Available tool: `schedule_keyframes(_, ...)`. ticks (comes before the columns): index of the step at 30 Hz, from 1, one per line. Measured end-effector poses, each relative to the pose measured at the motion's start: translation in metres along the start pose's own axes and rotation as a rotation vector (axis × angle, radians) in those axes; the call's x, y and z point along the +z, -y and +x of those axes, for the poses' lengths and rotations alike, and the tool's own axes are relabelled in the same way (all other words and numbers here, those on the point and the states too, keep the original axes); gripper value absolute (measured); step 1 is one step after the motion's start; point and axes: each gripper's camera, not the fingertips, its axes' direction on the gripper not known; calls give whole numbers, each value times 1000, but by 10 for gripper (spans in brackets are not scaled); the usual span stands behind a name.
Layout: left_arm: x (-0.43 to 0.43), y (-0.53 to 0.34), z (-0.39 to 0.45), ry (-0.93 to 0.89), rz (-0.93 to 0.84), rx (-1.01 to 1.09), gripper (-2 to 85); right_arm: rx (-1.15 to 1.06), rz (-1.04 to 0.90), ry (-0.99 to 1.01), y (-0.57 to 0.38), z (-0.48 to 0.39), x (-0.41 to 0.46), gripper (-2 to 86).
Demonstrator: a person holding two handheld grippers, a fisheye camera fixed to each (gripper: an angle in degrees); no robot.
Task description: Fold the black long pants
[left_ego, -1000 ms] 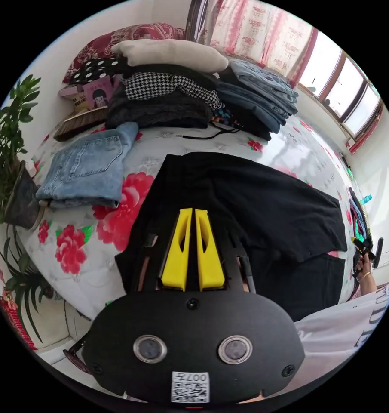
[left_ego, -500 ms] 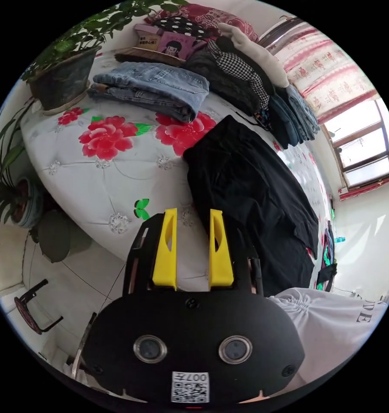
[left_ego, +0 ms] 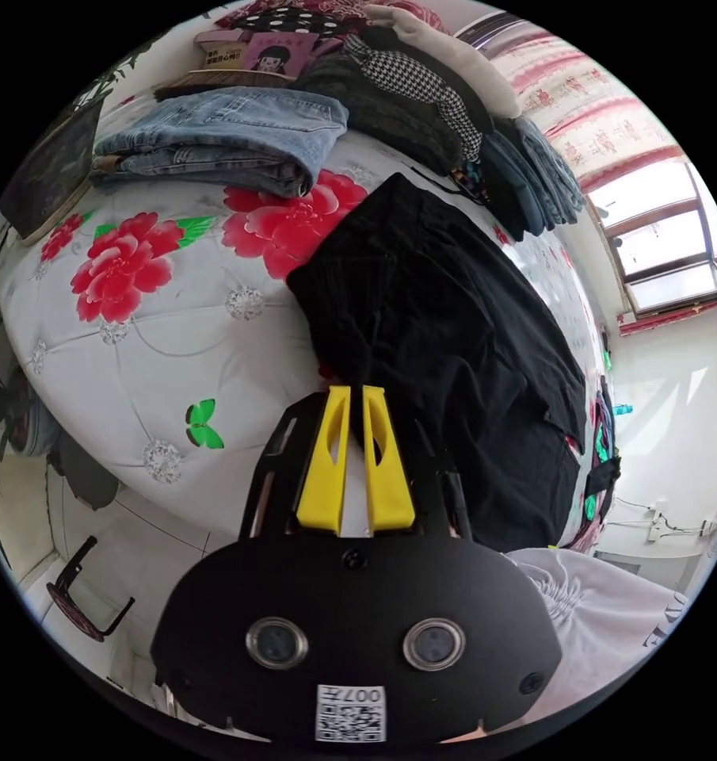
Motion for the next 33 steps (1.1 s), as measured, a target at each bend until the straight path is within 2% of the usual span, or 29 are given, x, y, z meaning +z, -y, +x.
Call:
schedule_keyframes(4, -37, -4, -6, -115, 79, 26, -1, -51, 3, -95, -5, -11, -21, 25)
schedule_keyframes(6, -52, -3, -8, -150, 98, 39, -3, -172, 97, 28, -16, -26, -53, 8)
schedule_keyframes(13, -114, 14, -3, -344, 206, 96, -6, -385, 295, 435, -39, -83, -158, -2)
schedule_keyframes(17, -142, 14, 3, -423, 251, 154, -6, -627, 464, 641, -85, -128, -245, -3)
schedule_keyframes(22, -156, -12, -3, -451, 280, 136, -7, -707, 535, 596, -122, -148, -289, -3)
schedule_keyframes(28, -140, -26, -8, -416, 235, 0, -7, -648, 457, 555, -105, -170, -273, -3)
schedule_keyframes(33, -137, -5, 19, -394, 244, 17, -7, -666, 455, 472, -85, -235, -255, -3)
